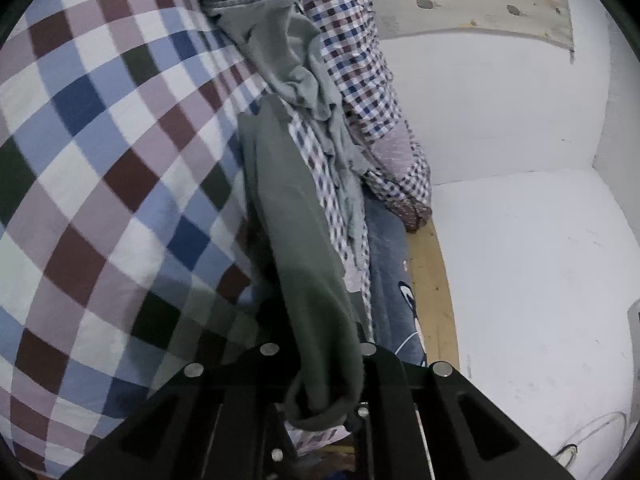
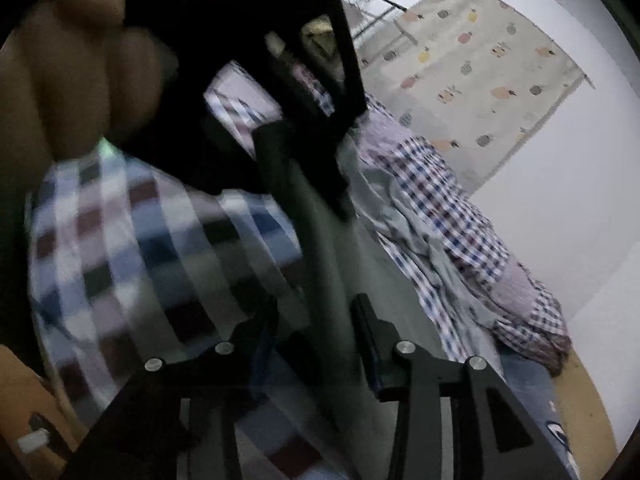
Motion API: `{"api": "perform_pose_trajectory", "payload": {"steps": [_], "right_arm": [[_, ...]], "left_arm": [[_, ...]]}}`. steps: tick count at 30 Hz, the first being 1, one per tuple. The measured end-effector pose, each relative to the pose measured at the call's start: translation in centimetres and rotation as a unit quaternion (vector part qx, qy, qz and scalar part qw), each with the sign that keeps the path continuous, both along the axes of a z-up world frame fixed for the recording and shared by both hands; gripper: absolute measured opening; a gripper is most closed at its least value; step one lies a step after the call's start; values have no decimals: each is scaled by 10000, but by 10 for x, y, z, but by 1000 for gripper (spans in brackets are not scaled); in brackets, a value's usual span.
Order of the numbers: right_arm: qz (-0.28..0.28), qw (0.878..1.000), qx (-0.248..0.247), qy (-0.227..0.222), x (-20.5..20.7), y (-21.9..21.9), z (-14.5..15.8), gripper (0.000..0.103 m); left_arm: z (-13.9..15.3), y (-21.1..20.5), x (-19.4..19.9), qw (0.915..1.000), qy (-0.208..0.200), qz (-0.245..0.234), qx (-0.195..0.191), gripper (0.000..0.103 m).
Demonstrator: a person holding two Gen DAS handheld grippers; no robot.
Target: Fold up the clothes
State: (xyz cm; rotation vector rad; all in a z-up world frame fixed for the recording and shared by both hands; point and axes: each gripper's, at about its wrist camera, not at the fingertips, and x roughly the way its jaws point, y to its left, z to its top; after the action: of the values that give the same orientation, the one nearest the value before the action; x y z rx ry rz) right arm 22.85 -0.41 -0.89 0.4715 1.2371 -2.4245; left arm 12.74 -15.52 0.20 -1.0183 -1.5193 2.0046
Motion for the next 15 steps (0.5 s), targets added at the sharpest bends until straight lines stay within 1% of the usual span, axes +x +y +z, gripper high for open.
{"api": "perform_pose_trajectory", "payload": {"steps": [5,7,10,15], "right_arm": [[-854,9962,189,-6,-25,52,-6,41],[-1315,9910,262,2,-35,82,-6,40],[-1813,9829,322,-49,-42,123,-5,40],[-2474,9678,460,-72,-44,192,-6,40]], "left_arm": [[8,-2,-3,9999,89,23,116,6],[11,-5,-3,9998,118,45,146,6],[12,-9,-4,9997,122,70,212,6],[14,-11,-4,9995,119,110,283,6]]}}
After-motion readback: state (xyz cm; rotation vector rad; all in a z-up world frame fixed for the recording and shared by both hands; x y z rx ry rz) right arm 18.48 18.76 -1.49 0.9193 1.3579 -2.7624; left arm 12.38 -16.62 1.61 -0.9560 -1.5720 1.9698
